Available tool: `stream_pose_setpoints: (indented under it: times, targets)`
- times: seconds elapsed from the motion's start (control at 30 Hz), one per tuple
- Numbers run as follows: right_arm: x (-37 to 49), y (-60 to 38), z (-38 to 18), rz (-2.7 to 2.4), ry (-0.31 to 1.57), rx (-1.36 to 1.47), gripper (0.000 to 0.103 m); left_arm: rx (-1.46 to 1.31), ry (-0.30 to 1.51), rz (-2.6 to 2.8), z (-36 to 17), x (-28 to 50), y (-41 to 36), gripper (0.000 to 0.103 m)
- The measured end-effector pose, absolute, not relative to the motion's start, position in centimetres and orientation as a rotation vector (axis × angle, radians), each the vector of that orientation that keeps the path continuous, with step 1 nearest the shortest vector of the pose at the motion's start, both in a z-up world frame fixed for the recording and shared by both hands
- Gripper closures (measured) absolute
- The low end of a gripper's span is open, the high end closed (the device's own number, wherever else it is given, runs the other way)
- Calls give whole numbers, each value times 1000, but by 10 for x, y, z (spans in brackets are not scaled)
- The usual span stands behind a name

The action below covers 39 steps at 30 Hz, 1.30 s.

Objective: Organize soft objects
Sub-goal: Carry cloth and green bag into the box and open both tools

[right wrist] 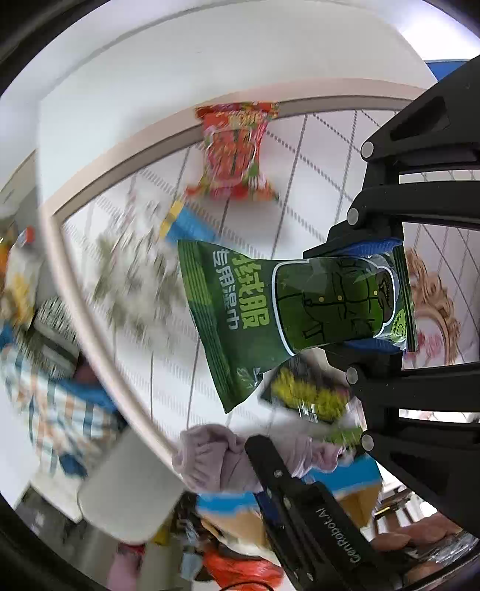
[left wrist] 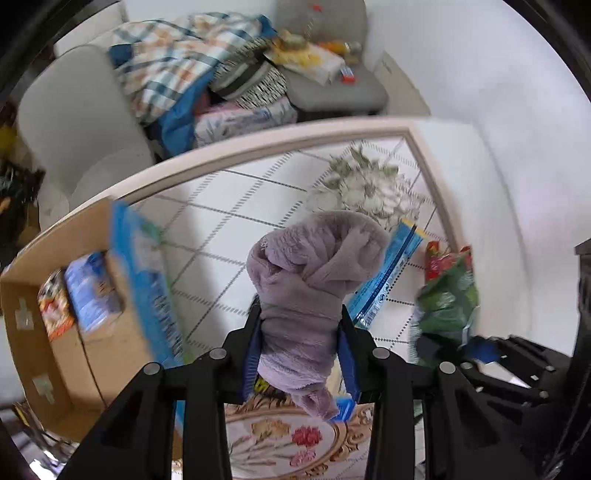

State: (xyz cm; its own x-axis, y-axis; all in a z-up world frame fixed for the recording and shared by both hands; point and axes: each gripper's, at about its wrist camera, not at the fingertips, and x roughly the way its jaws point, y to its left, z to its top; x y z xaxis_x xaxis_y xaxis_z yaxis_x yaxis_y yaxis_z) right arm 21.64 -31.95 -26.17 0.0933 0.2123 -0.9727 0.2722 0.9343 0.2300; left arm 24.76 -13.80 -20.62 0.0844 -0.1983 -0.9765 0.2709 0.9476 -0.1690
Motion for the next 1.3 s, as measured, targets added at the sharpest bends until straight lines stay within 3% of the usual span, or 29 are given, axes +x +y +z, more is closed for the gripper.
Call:
stream_pose_setpoints:
  times: [0.33, 0.5, 0.67, 0.87, 1.13, 1.3]
  targets:
    - [222, -173, -186, 158, 1405, 331, 65, -45, 1322, -167, -148, 235, 20, 69]
    - [240, -101, -180, 205, 1404, 272, 65, -7, 1330, 47, -161, 245, 116, 69]
    - [269, -40, -210, 168, 1443, 209, 65, 117, 1382, 211, -203, 278, 179, 69]
    - [305, -4, -258, 91, 1493, 137, 65, 255, 1491, 262, -264, 329, 204, 69]
    - [335, 16, -302, 27, 1548, 78, 65, 494, 1598, 205, -338, 355, 173, 69]
    - [344, 18, -322, 1, 1573, 51, 65, 446, 1639, 174, -357, 356, 166, 69]
